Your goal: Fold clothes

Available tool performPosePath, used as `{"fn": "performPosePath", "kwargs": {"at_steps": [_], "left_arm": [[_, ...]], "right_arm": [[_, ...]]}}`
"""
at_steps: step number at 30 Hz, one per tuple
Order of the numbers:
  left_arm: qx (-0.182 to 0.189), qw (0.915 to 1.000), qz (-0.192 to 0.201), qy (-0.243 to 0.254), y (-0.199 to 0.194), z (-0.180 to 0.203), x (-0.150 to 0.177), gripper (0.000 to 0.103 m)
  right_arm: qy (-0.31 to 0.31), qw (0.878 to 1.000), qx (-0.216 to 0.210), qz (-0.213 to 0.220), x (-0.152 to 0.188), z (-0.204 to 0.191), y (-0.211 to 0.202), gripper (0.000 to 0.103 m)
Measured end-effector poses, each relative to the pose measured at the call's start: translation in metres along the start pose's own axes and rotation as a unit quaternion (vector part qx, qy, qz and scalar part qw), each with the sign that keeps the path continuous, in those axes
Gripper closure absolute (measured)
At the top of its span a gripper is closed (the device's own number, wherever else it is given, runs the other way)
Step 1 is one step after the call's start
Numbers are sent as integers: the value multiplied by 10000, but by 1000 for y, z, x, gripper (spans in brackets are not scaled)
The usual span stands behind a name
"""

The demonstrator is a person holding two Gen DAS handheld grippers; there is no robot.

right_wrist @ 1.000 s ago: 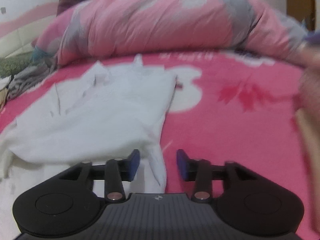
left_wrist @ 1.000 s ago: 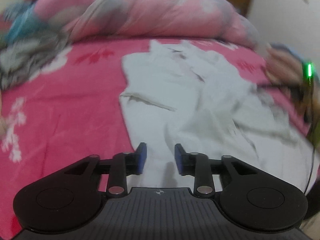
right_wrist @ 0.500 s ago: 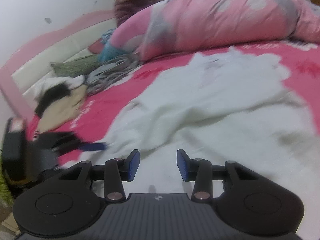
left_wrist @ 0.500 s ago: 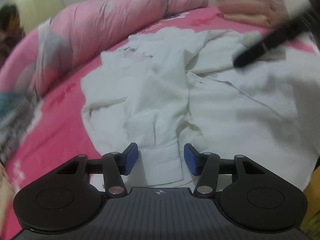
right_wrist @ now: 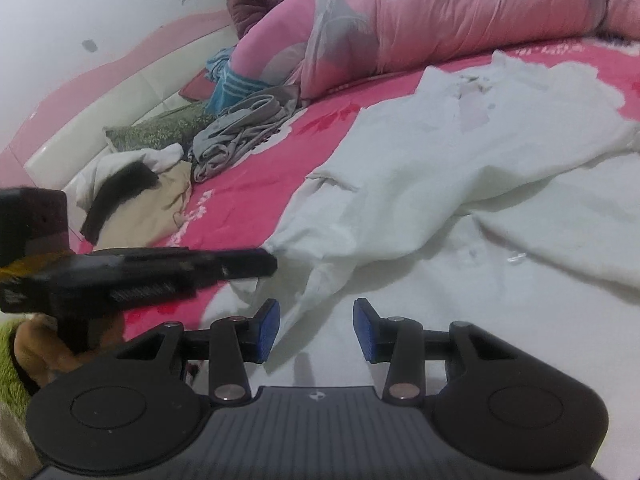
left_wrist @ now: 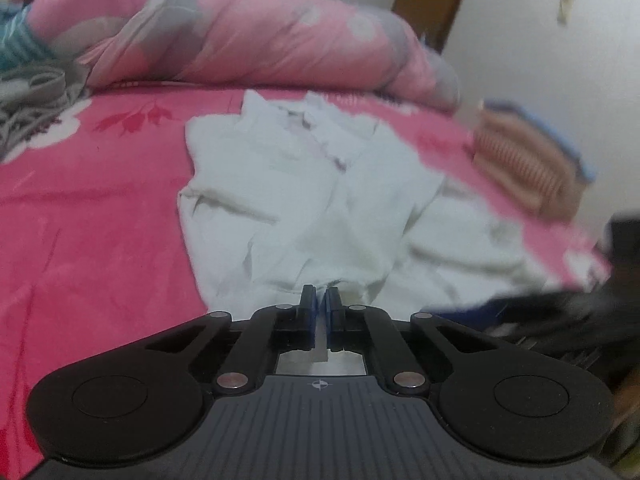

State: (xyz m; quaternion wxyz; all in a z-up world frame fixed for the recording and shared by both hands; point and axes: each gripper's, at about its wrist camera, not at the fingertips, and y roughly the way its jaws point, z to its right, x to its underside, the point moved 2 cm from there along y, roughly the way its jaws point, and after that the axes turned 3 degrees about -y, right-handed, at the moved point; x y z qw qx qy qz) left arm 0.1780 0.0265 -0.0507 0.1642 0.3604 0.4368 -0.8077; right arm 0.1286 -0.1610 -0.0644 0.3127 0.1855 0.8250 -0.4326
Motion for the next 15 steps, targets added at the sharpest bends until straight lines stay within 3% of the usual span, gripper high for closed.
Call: {"fn": "performPosePath", "kwargs": {"at_steps": [4, 10, 15], "left_arm": [[286, 9990, 69, -334, -6, 2, -13, 101], [417, 9979, 227, -429, -12, 18, -29, 101], [471, 9976, 263, -423, -16, 32, -39, 101]], "right_arm": [[367, 9992, -129, -125, 1, -1, 21, 58], [805, 9957, -445, 90, 5, -2, 17, 57], [271, 9970, -213, 689, 17, -21, -9, 36]]}}
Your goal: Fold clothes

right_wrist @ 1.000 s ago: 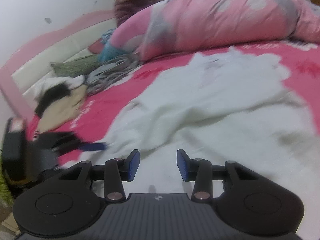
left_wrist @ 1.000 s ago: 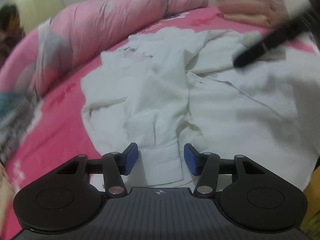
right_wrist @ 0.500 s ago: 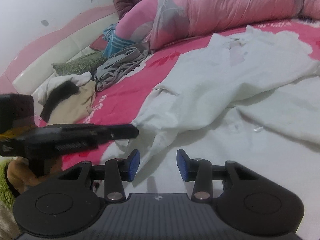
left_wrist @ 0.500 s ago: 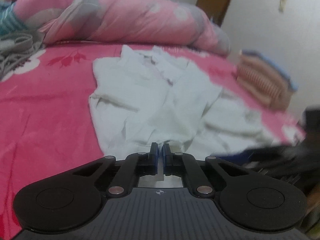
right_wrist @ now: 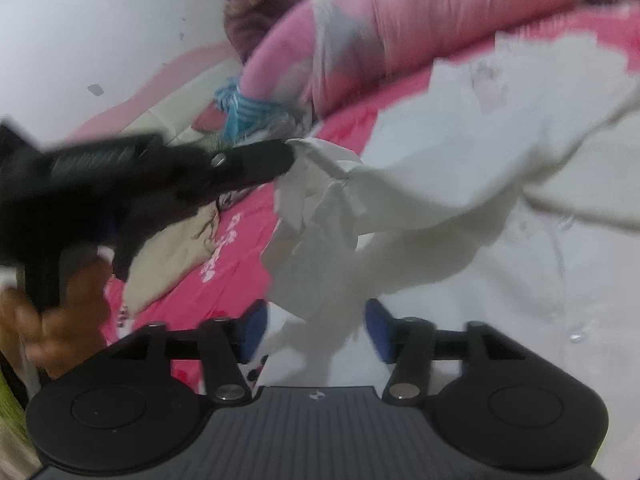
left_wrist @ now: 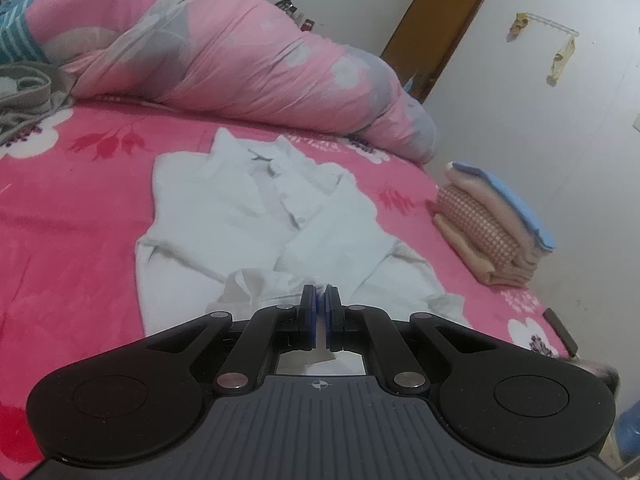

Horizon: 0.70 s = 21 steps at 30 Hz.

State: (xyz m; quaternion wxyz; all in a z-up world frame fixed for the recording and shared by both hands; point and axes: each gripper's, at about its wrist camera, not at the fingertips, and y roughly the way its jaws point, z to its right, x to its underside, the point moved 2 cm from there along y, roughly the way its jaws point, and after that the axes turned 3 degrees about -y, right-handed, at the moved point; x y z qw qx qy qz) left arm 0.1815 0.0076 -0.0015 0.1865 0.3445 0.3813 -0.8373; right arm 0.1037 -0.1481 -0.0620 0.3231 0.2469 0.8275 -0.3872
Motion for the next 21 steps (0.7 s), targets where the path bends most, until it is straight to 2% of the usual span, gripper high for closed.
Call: {"fn": "performPosePath", "kwargs": {"at_steps": [3, 11, 16, 21], "left_arm": [[-50, 10000, -64, -37, 3, 6, -1, 101], [-170, 9998, -52, 27, -3, 18, -2, 101], [-208, 9997, -94, 53, 0, 21, -2, 101], [-395, 9990, -32, 211, -5, 14, 4, 100]], "right_arm": [[-269, 9993, 120, 218, 1, -12, -1, 36], [-20, 9966, 444, 689, 5, -1, -8, 45], [-214, 9949, 645, 741, 1, 6, -2, 53], [-438, 9943, 759, 614, 3, 7, -1, 55]]}}
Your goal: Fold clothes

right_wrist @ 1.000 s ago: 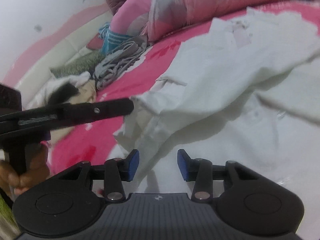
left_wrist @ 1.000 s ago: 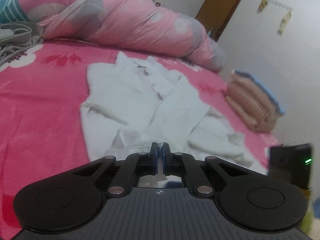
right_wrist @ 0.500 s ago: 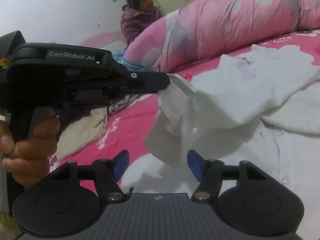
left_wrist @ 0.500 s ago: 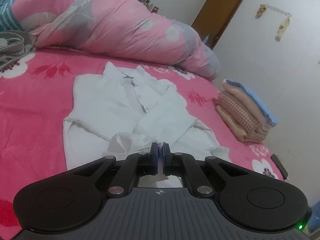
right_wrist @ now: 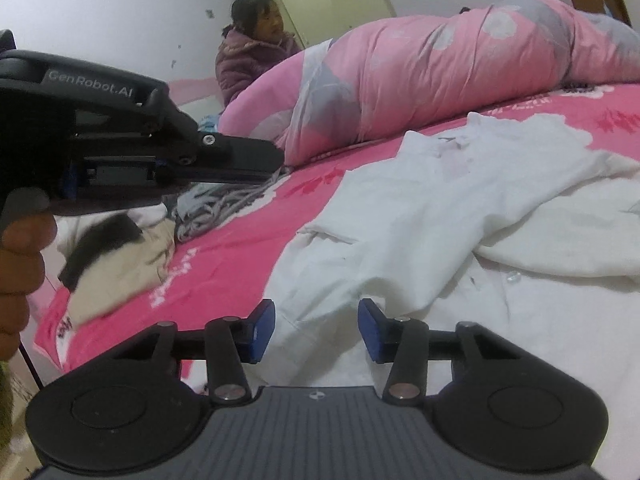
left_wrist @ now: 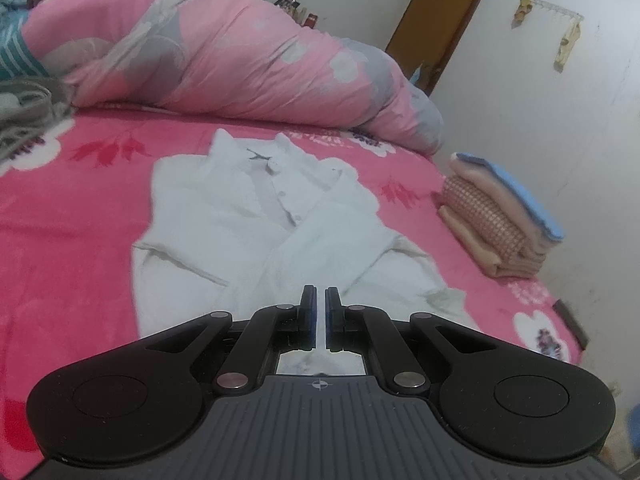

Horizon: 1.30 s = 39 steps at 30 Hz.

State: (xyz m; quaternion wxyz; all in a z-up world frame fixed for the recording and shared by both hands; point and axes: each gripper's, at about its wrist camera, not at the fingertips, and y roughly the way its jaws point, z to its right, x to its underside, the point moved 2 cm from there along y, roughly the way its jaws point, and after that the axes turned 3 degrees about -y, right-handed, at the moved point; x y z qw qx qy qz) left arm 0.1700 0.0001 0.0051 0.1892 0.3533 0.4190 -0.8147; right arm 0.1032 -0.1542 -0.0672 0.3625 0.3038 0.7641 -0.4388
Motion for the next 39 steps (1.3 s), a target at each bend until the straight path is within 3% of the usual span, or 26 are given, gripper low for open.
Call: {"fn": "performPosePath", "kwargs": {"at_steps": [2, 3, 6, 11, 14, 15, 16, 18, 19, 20, 24, 27, 28, 30, 33, 36, 39], "left_arm": [[-121, 9998, 68, 117, -7, -9, 7, 95], [-203, 9995, 72, 210, -10, -12, 11, 85], [-505, 9954, -29, 810, -14, -16, 32, 70], [-978, 9716, -379, 2119, 2, -7, 73, 66], [-1220, 9656, -442, 2254, 18, -7, 80, 66], [-1274, 9676, -481, 2127, 23, -10, 79, 69], [-1294, 9711, -527, 1933, 27, -15, 77, 73], [-1258, 9775, -609, 1581, 33, -23, 72, 93], [-1235, 9800, -636, 1422, 33, -27, 70, 97], [-1100, 9851, -620, 1164, 29, -29, 66, 102], [-362, 9980, -526, 21, 7, -38, 46, 103], [354, 9954, -566, -687, -7, -43, 36, 103], [440, 9940, -607, -795, -9, -44, 36, 103], [296, 9942, -721, -745, -6, -46, 41, 101], [-120, 9920, -1053, -684, 10, -56, 55, 100], [-343, 9880, -1222, -882, 13, -71, 64, 84], [-442, 9890, -1037, -955, 1, -78, 63, 77]], "right_arm": [[21, 10000, -19, -45, 2, 4, -8, 55], [34, 10000, -30, -67, 3, 6, -12, 55], [-165, 9996, 4, -238, 8, 12, -19, 54], [-341, 9981, 201, -465, 9, 16, -12, 54], [-473, 9960, 286, -704, 11, 14, 2, 55], [-534, 9949, 323, -787, 12, 14, 7, 63], [-584, 9941, 339, -853, 12, 13, 10, 81], [-620, 9935, 329, -897, 12, 12, 15, 98], [-673, 9937, 324, -834, 10, 12, 14, 101], [-749, 9939, 337, -734, 7, 10, 11, 101], [-1078, 9933, 384, -184, -25, 2, -21, 101], [-1322, 9907, 312, -59, -53, -4, -51, 101], [-1416, 9895, 243, -125, -58, -6, -57, 101], [-1591, 9866, 98, -357, -62, -10, -63, 101], [-1725, 9799, 152, -994, -37, -14, -43, 97], [-1578, 9753, 164, -1538, -11, -10, -24, 68], [-1236, 9787, 61, -1636, -1, 1, -24, 68]]}}
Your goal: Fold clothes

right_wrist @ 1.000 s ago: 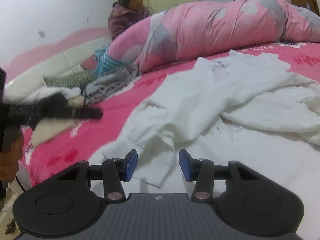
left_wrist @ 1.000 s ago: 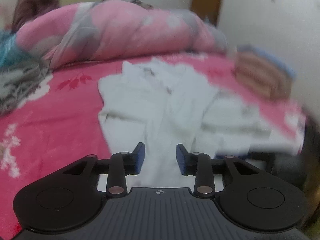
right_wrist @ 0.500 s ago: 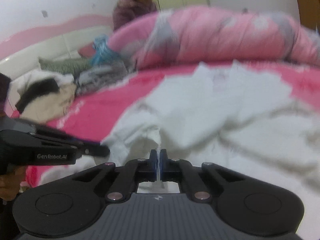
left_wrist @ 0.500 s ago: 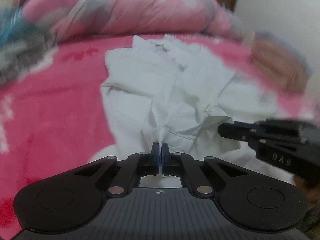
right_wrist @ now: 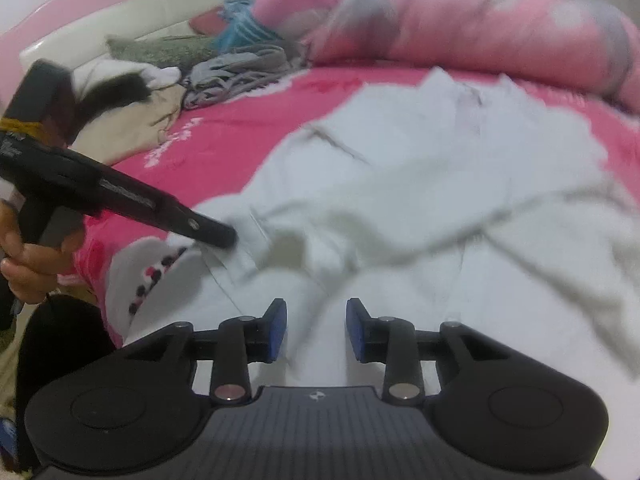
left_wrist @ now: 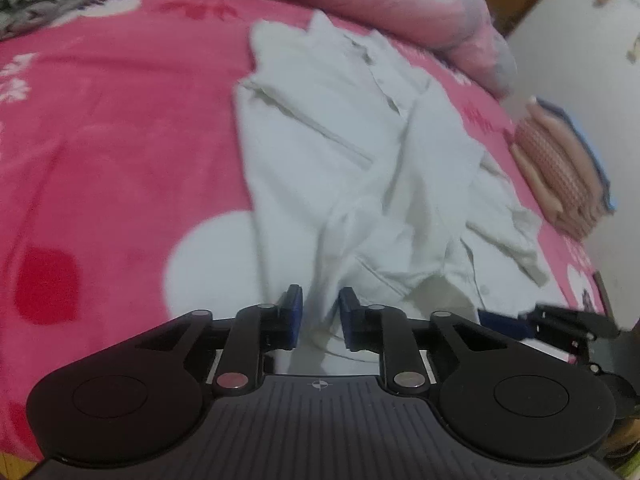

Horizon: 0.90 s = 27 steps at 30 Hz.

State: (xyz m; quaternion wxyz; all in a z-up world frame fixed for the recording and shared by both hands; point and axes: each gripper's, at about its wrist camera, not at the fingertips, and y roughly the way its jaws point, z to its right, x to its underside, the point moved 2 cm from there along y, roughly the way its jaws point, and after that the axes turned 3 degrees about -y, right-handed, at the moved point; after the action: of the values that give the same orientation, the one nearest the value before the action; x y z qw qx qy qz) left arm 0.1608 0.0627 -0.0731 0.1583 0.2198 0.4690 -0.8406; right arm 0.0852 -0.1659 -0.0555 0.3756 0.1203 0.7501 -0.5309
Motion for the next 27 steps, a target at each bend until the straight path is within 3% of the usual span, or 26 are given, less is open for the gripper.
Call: {"fn": "performPosePath", "kwargs": {"at_steps": [3, 7, 9, 13, 16, 18, 22, 24, 27], "left_arm": [[-212, 9978, 580, 259, -25, 4, -6, 73], [-400, 9865, 1172, 1067, -37, 33, -14, 73], [-280, 9808, 1080, 1602, -28, 58, -6, 73], [-518, 9654, 647, 2471, 3, 84, 18, 73], [-972, 9665, 306, 2357, 26, 68, 23, 73], [-1090, 9733, 107, 2018, 35, 51, 22, 73], [-813, 9846, 80, 1545, 28, 36, 20, 73], [-722, 9861, 61, 1495, 19, 32, 24, 73], [-481, 9885, 97, 1430, 3, 30, 33, 73]], "right_arm": [[188, 9985, -74, 503, 2, 19, -31, 68], [390, 9930, 244, 1087, -17, 58, -55, 71], [533, 9915, 404, 1112, -28, 72, -46, 75], [431, 9926, 247, 1106, -41, 71, -21, 79], [138, 9947, 107, 1016, -45, 59, 3, 79], [2, 9961, 47, 881, -44, 52, 26, 81], [-552, 9974, 207, 416, -28, 40, 80, 83], [-842, 9945, 314, 530, -24, 32, 78, 83], [-758, 9946, 289, 648, -32, 31, 57, 83]]}}
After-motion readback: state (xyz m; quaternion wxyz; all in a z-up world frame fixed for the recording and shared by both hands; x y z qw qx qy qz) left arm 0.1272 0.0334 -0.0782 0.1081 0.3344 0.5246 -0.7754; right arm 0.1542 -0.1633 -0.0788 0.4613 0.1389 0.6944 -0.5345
